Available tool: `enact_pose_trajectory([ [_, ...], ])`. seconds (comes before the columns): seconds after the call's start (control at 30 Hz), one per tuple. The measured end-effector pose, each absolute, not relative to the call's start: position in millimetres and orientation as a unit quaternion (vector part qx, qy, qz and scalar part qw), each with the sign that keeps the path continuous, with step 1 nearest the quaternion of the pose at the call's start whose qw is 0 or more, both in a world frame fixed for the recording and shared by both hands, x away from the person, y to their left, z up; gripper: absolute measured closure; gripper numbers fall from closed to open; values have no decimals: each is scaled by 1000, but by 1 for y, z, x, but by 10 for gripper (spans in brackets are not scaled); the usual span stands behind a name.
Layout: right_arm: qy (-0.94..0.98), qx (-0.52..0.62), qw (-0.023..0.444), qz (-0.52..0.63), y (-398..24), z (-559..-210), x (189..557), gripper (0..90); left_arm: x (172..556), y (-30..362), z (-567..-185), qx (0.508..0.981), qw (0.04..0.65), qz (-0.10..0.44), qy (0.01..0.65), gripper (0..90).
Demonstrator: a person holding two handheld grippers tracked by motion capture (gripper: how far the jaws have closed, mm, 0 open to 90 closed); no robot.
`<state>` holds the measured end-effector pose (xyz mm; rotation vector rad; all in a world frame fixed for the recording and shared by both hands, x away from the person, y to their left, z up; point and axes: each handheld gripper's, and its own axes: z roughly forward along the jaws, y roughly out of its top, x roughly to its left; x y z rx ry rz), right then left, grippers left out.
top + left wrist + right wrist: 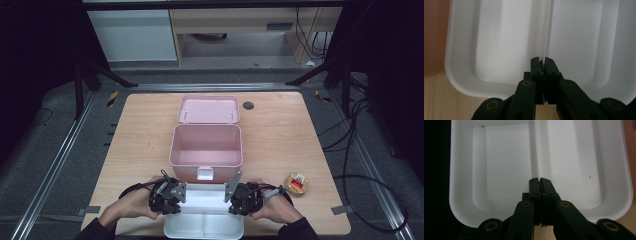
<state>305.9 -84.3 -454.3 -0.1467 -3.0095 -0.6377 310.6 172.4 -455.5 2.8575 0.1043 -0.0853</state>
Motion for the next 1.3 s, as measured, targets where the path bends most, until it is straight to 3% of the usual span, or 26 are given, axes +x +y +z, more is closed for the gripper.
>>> enact_pose_trajectory([
  [0.4,-975,-61,17,-211,-85,-474,313,874,317,169,-474,990,130,-15,53,850],
  [0.67,-960,-103,4,-260,-94,-459,312,758,314,181,-456,980,182,7,85,688],
  [0.7,-954,-126,-7,-272,-99,-454,312,703,313,186,-450,973,201,10,111,626],
  [0.97,-926,-225,-52,-299,-129,-436,320,586,318,213,-442,953,227,53,193,431],
  [1.2,-894,-302,-95,-318,-154,-430,333,540,335,244,-439,910,273,80,302,345],
  [1.3,-877,-345,-116,-313,-167,-427,342,470,342,257,-440,893,269,98,346,309],
])
